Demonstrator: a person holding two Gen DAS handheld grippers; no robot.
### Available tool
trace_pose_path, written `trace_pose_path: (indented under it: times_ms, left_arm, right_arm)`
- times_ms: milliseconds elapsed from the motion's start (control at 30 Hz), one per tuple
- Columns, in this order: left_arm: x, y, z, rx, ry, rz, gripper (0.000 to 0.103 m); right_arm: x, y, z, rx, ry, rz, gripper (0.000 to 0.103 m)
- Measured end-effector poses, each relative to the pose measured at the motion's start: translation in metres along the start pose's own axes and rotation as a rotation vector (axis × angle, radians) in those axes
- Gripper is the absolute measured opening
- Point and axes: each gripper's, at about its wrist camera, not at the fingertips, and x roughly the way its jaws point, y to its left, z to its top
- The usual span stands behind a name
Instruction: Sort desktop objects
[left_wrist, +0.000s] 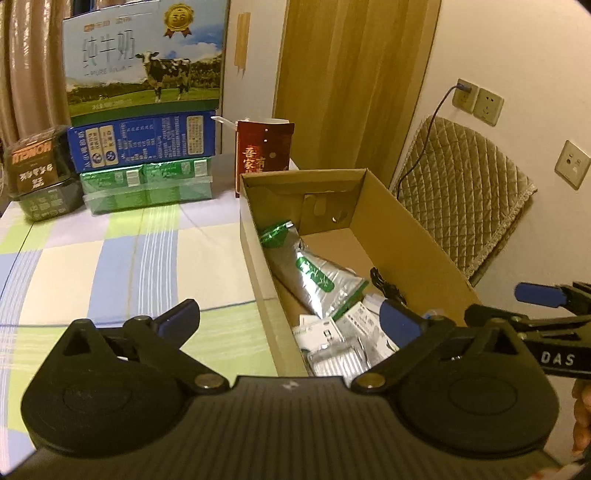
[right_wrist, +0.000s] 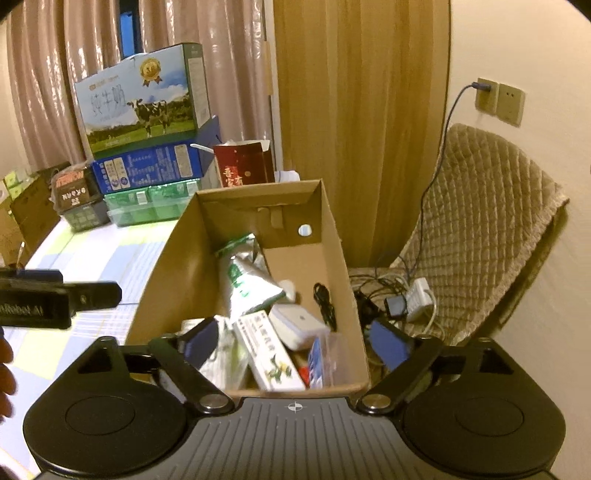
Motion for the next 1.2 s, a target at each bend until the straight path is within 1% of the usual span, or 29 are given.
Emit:
trace_pose_path:
  times_ms: [33,167,267,333,433,467,533,667,867,967,1100,1200]
  left_arm:
    - [-0.004,-0.001,-0.003,0.0,0.003,0.005,0.102]
    - [-0.021,-0.009,-0.021,0.034,0.016,0.045,0.102]
    - [-0.035,-0.009,-0.034,0.021,0.021,0.042,0.102]
    - [-0.046,-0.007,-0.04,0.012,0.01,0.037,0.102]
    - [-0.064,-0.009,-0.05,0.042,-0.013,0.093,0.102]
    - [-0.069,-0.009,-0.052,0.046,-0.019,0.095,0.102]
    - [-0.079,-0.006,-0.055,0.031,-0.029,0.096,0.102]
    - [-0.098,-0.001,-0.061,-0.001,-0.037,0.15,0.102]
    - [-0.123,0.003,-0.071,-0.028,-0.035,0.126,0.102]
    - [-0.132,0.0,-0.076,-0.026,-0.032,0.112,0.102]
    - [-0.139,-0.004,-0.082,-0.028,-0.022,0.088,0.102]
    - [-0.142,-0.008,-0.086,-0.014,-0.021,0.087,0.102]
  right_arm:
    - [-0.005,0.002,-0.002,0.002,-0.001,0.005,0.095]
    - [-0.025,0.013,-0.01,-0.017,0.01,0.011,0.101]
    - [-0.037,0.023,-0.016,-0.031,0.017,0.011,0.101]
    - [-0.046,0.028,-0.019,-0.033,0.017,0.005,0.101]
    - [-0.059,0.036,-0.026,-0.031,0.015,0.007,0.101]
    - [-0.062,0.039,-0.028,-0.027,0.018,0.012,0.101]
    - [-0.069,0.042,-0.031,-0.019,0.022,0.021,0.101]
    - [-0.081,0.048,-0.038,-0.021,0.028,0.017,0.101]
    - [-0.097,0.053,-0.047,-0.016,0.036,0.016,0.101]
    - [-0.103,0.056,-0.051,-0.026,0.039,0.011,0.101]
    - [-0.108,0.058,-0.056,-0.024,0.043,0.003,0.101]
    - [-0.113,0.057,-0.059,-0.023,0.045,0.0,0.101]
